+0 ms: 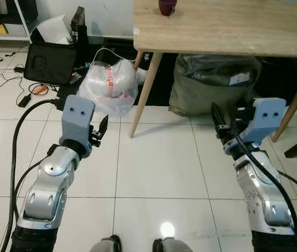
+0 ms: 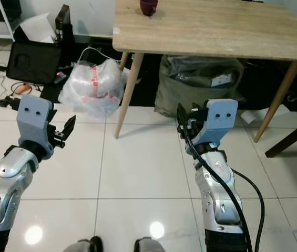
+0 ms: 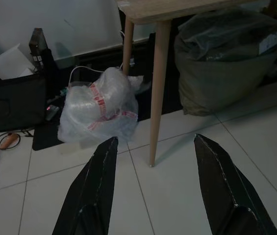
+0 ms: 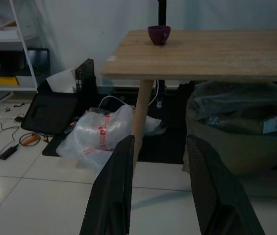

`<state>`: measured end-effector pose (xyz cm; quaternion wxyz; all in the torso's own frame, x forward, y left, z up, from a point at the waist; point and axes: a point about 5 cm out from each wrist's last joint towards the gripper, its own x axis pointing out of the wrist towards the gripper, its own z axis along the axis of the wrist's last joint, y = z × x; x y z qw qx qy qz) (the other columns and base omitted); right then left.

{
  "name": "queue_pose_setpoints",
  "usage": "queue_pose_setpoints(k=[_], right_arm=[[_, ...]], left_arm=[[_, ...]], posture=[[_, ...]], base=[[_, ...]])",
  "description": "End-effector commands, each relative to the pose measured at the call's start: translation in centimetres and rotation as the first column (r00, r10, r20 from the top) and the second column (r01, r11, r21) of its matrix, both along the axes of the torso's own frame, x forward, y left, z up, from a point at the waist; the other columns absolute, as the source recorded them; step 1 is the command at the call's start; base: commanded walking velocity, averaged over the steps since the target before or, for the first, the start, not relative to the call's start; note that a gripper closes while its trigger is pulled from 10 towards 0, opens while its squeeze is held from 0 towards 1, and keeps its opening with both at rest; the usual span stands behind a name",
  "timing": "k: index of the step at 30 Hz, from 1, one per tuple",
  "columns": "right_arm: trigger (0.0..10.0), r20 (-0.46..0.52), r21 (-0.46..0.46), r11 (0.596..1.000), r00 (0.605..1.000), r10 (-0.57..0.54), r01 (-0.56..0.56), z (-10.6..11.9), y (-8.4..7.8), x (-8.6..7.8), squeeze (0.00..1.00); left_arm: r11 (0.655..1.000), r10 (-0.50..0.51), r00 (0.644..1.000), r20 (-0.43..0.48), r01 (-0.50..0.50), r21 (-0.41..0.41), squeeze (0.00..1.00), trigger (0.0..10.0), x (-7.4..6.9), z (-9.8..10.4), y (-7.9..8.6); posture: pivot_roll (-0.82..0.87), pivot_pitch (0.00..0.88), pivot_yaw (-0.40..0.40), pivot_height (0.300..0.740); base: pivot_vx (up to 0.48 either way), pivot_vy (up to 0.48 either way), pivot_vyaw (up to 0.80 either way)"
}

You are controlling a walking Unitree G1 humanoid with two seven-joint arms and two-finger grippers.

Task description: Setting the table

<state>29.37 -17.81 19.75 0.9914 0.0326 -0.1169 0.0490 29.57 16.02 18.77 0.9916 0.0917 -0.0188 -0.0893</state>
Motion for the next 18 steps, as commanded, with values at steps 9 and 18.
queue_pose_setpoints(k=[9,18], right_arm=[[10.0,-0.027,0.022,0.999,0.999,-0.026,0.027,-0.44,-0.60,-0.11,0.00],[10.0,-0.028,0.047,0.999,0.999,-0.026,0.028,-0.39,-0.52,-0.11,0.00]], left_arm=[[1.000,-0.002,0.999,-0.033,0.003,0.014,0.00,10.0,0.06,-0.50,0.06],[1.000,-0.005,0.999,-0.034,0.005,0.014,0.00,10.0,0.07,-0.48,0.08]], posture=[[-0.10,0.098,0.030,0.740],[-0.09,0.105,0.031,0.740]], base=[[0.000,0.000,-0.74],[0.000,0.000,-0.53]])
